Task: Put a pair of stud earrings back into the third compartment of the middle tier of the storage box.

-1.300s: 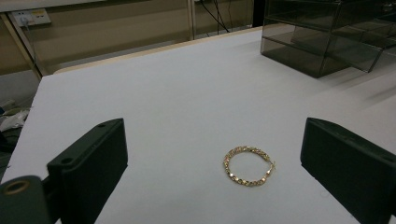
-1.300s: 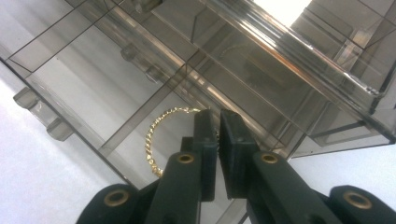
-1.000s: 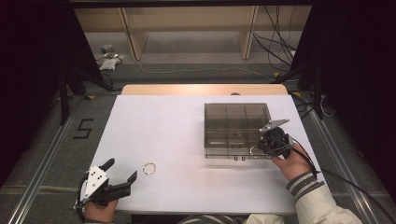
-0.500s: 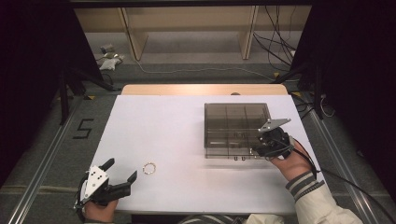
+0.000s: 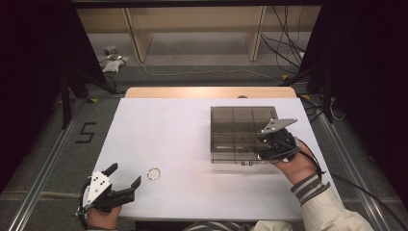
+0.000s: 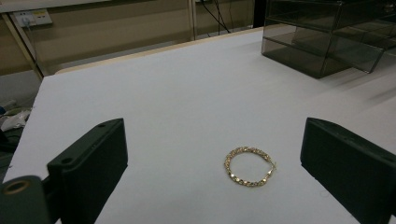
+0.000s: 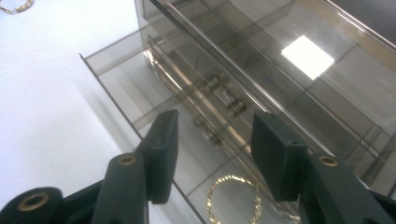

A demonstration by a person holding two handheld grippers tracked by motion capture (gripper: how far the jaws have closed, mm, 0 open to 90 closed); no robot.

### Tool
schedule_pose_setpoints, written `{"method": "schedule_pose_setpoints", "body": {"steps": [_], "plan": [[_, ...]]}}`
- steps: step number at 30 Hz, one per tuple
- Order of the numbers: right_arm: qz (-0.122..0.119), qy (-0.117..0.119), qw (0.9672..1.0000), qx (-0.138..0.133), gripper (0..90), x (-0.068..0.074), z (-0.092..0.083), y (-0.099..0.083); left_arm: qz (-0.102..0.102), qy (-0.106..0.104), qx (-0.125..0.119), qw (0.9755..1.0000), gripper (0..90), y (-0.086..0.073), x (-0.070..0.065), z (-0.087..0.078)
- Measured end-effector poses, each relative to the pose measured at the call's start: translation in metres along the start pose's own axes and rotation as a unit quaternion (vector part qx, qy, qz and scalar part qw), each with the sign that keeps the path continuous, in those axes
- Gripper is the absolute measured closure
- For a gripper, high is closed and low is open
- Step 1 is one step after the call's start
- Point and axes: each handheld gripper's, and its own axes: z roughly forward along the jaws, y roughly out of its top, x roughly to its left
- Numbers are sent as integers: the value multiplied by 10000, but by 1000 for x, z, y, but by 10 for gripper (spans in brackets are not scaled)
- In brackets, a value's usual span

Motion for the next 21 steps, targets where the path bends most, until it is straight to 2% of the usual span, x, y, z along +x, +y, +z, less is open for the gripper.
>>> {"method": "schedule_pose_setpoints", "body": {"steps": [13,21], "plan": [[-162,147,9997,-64,529,10,6,10,2,2,1,10000,70,0,0,0],[-321,350,9988,-149,533,23,12,24,-1,4,10,10000,70,0,0,0]]}}
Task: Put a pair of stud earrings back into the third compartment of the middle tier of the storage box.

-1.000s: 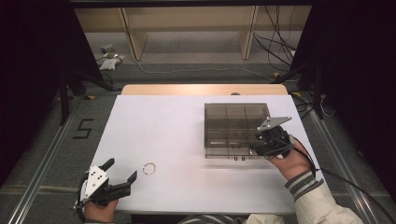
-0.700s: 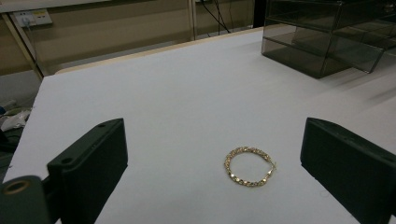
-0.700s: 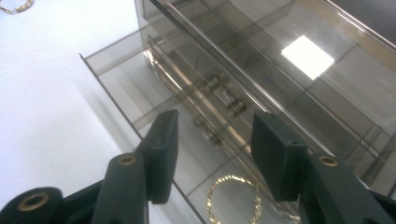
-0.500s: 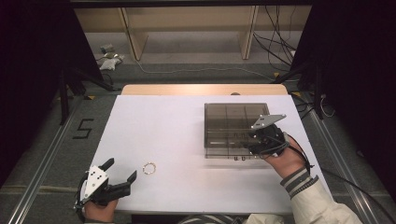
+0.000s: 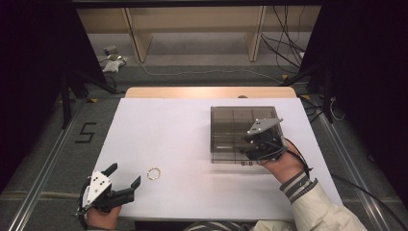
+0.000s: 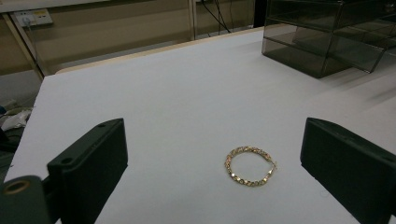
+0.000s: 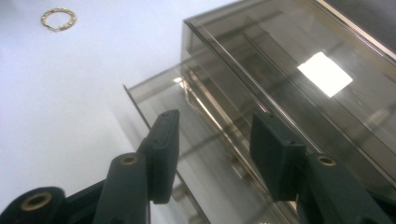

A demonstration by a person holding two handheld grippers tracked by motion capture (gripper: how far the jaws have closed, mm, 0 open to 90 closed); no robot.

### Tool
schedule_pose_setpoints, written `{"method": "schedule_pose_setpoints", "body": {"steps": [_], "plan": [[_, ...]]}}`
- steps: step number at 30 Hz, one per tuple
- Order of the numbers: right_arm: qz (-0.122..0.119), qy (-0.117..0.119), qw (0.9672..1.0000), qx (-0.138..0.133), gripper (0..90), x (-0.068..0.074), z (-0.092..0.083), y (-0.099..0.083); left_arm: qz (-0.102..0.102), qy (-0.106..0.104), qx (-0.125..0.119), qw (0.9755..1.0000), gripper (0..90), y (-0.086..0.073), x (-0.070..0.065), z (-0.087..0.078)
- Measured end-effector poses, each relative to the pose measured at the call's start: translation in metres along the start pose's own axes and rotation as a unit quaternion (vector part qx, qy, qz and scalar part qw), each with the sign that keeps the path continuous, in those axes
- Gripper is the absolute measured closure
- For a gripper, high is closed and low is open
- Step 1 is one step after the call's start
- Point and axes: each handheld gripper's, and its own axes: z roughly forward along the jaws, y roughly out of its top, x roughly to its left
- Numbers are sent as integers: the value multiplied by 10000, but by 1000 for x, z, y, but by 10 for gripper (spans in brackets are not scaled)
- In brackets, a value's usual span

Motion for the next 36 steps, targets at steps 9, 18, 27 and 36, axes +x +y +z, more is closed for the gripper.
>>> {"method": "schedule_pose_setpoints", "body": {"steps": [9,18,27,36], "plan": [[-240,313,9991,-130,537,18,19,25,-14,48,-8,10000,70,-1,0,-4],[-553,634,9964,-103,541,40,46,52,-23,145,20,9999,70,-4,3,-13],[-804,899,9927,-5,549,65,78,71,-34,202,25,9998,71,-6,4,-18],[-906,1068,9901,85,555,84,103,85,-69,255,17,9996,71,-7,5,-22]]}}
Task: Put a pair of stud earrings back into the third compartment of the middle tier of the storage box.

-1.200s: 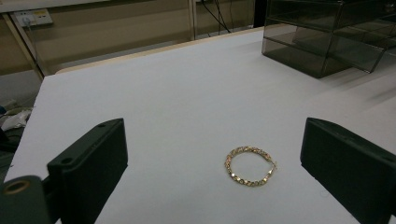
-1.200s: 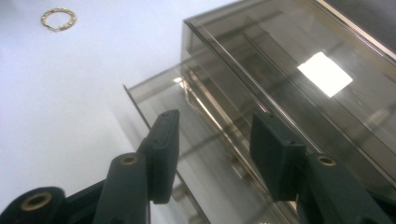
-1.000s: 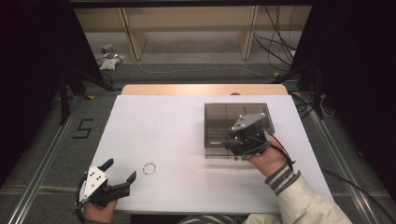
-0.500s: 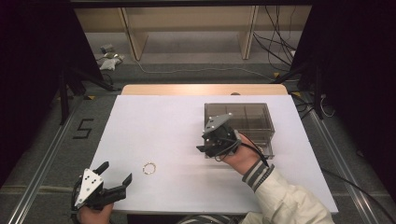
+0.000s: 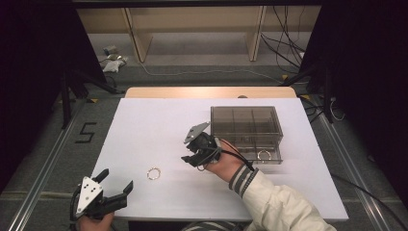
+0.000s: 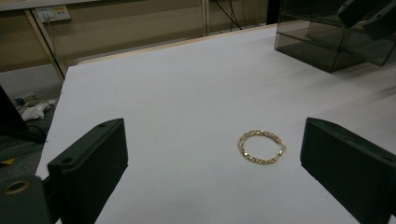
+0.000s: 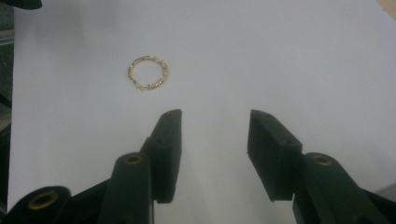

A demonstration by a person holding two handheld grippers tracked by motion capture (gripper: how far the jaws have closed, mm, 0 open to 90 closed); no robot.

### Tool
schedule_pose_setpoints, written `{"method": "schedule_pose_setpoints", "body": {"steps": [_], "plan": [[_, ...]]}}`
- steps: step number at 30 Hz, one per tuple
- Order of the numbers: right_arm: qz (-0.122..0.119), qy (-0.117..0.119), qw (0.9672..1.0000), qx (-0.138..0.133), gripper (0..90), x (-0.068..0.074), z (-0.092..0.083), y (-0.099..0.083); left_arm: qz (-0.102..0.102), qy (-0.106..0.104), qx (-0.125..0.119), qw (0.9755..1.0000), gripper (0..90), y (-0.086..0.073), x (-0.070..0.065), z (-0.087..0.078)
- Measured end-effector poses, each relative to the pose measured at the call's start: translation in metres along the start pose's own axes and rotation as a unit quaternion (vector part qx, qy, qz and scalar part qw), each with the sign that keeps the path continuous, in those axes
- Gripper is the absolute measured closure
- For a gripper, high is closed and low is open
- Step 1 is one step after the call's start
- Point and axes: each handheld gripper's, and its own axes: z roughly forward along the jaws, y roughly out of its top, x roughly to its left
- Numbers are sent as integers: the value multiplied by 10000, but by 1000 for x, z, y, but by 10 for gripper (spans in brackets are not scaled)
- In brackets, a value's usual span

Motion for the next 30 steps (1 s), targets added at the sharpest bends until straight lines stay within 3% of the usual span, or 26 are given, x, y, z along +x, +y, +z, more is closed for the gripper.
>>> {"method": "schedule_pose_setpoints", "body": {"steps": [30], "plan": [[-109,369,9990,208,556,22,67,22,21,-51,53,10000,75,0,1,2]]}}
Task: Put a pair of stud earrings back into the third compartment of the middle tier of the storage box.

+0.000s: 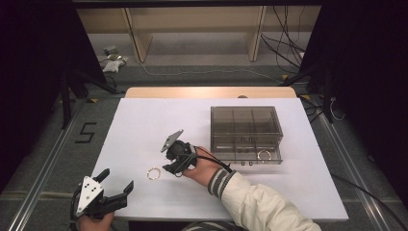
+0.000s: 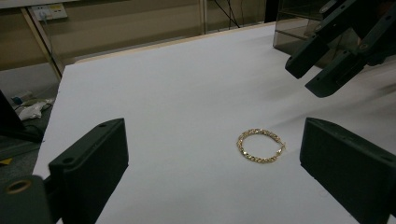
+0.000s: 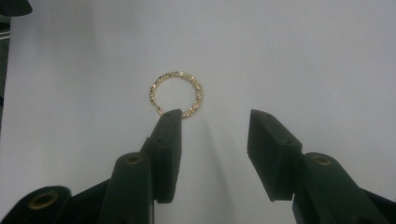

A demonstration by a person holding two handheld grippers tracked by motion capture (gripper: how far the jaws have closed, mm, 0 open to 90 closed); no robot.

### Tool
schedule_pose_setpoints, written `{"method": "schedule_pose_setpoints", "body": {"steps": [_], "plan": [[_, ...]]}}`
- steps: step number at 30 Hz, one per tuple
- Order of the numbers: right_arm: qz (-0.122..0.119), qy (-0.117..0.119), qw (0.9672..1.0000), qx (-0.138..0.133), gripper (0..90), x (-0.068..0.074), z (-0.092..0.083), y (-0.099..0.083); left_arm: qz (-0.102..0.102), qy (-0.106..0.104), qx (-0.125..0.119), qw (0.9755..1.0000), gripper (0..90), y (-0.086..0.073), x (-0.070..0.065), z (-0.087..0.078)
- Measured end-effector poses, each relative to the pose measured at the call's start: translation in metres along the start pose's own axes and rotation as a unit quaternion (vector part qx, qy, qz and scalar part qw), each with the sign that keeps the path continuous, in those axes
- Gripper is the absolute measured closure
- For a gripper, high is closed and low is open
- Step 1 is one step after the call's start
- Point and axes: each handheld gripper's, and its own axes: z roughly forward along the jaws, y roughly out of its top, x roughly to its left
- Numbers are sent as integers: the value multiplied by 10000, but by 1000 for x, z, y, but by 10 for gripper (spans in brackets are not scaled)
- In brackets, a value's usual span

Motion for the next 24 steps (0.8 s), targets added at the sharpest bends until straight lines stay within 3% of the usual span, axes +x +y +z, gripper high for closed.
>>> {"method": "schedule_pose_setpoints", "body": {"steps": [14,24], "plan": [[41,29,10000,74,561,1,14,9,-21,-16,-9,10000,75,0,0,1],[-62,48,9999,109,567,4,28,13,-28,-22,-4,10000,75,0,1,2]]}}
